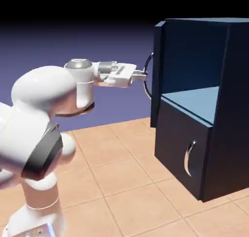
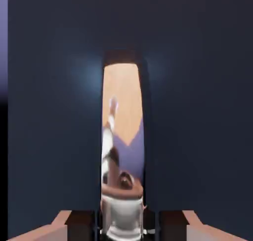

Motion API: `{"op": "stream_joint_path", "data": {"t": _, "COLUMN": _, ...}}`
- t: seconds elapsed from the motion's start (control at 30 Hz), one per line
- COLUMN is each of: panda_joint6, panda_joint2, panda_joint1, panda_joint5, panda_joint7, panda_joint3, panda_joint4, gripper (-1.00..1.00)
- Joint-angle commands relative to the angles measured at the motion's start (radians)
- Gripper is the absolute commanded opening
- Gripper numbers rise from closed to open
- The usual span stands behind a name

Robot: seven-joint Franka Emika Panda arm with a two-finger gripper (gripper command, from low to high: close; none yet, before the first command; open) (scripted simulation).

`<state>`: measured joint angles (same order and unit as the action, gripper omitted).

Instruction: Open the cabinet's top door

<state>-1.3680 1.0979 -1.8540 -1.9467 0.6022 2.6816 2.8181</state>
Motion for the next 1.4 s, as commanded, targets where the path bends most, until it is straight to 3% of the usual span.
{"op": "stream_joint_path", "data": {"t": 0.0, "panda_joint6": 0.042, "panda_joint2": -0.033, "panda_joint1": 0.017, "panda_joint5": 0.041, "panda_joint7": -0.022, "panda_joint3": 0.025, "panda_joint4": -0.01, "gripper": -1.0}}
{"op": "stream_joint_path", "data": {"t": 0.3, "panda_joint6": 0.331, "panda_joint2": -0.359, "panda_joint1": 0.13, "panda_joint5": 0.376, "panda_joint7": -0.217, "panda_joint3": 0.161, "panda_joint4": -0.182, "gripper": -1.0}}
{"op": "stream_joint_path", "data": {"t": 0.77, "panda_joint6": 0.586, "panda_joint2": -0.866, "panda_joint1": 0.172, "panda_joint5": 0.765, "panda_joint7": -0.414, "panda_joint3": 0.216, "panda_joint4": -0.613, "gripper": -1.0}}
{"op": "stream_joint_path", "data": {"t": 0.93, "panda_joint6": 0.64, "panda_joint2": -0.933, "panda_joint1": 0.326, "panda_joint5": 0.801, "panda_joint7": -0.44, "panda_joint3": 0.072, "panda_joint4": -0.695, "gripper": -1.0}}
{"op": "stream_joint_path", "data": {"t": 1.23, "panda_joint6": 0.734, "panda_joint2": -1.223, "panda_joint1": 0.343, "panda_joint5": 0.95, "panda_joint7": -0.437, "panda_joint3": -0.002, "panda_joint4": -1.009, "gripper": -1.0}}
{"op": "stream_joint_path", "data": {"t": 1.37, "panda_joint6": 0.73, "panda_joint2": -1.244, "panda_joint1": 0.481, "panda_joint5": 0.96, "panda_joint7": -0.432, "panda_joint3": -0.147, "panda_joint4": -1.023, "gripper": -1.0}}
